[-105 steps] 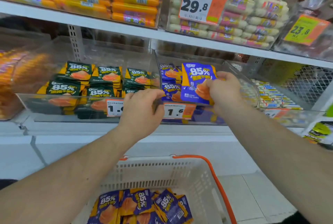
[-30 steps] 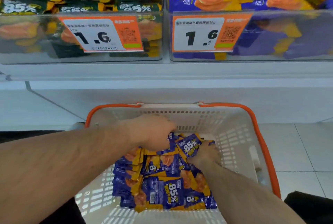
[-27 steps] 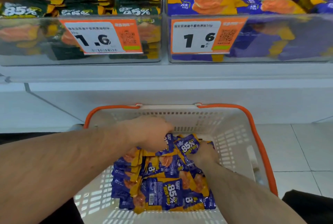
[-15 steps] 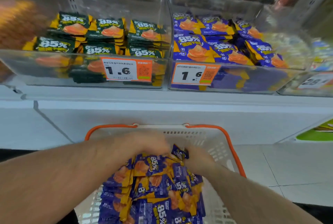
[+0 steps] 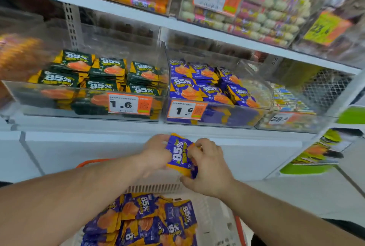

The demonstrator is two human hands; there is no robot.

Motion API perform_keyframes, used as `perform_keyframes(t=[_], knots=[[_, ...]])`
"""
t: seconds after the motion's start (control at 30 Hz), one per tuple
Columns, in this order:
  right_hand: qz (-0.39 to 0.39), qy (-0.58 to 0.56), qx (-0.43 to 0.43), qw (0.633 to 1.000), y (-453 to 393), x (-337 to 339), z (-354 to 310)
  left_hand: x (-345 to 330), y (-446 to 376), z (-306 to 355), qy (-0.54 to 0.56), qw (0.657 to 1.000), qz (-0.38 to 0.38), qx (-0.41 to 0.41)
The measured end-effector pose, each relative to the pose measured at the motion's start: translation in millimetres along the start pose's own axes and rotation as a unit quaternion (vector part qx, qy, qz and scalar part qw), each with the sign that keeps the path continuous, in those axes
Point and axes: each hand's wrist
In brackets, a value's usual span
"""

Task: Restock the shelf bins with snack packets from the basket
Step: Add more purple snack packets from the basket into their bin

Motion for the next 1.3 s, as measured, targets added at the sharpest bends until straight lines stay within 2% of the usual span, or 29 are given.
perform_keyframes(t=[0.13,0.23,0.5,0.57,0.6,0.67,0.7,0.77,0.8,0.9,1.0,1.3], knots=[[0.019,-0.03,-0.029,0.999,-9,24,0,10,5,20,-0.043,0.99,-0.081,-0.111],[-0.016,-0.057,-0.042,0.997,-17,36,-1,12,4,33,-0.024,0.985,-0.106,-0.133],[0.065,-0.108,-0.098,0.987,-33,50,-18,22,0,61,0.003,0.982,-0.085,-0.169],[0.116,-0.141,-0.101,0.978,-45,61,-18,25,0,74,0.056,0.977,-0.057,-0.2],[0.156,-0.155,-0.099,0.97,-54,69,-16,27,0,80,0.07,0.972,-0.02,-0.225],[0.213,-0.166,-0.121,0.955,-77,86,-8,34,-3,86,0.017,0.942,0.097,-0.321],[0.215,-0.166,-0.146,0.951,-90,95,-1,38,-6,85,-0.062,0.906,0.163,-0.385],[0.179,-0.157,-0.204,0.95,-118,106,16,45,-17,77,-0.229,0.81,0.265,-0.47],[0.158,-0.154,-0.227,0.949,-130,108,26,48,-24,71,-0.284,0.784,0.281,-0.475],[0.12,-0.175,-0.275,0.938,-160,100,49,53,-38,58,-0.381,0.776,0.263,-0.428],[0.089,-0.174,-0.293,0.936,-177,84,62,51,-46,46,-0.461,0.74,0.264,-0.413],[0.035,-0.068,-0.298,0.952,-191,58,69,45,-52,43,-0.462,0.741,0.278,-0.401]])
Point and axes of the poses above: each hand's wrist, its own y-axis away from the middle knuckle, its own x-axis out of the back of the hand, z = x × y, and after that the axes turned 6 degrees about z, right-handed
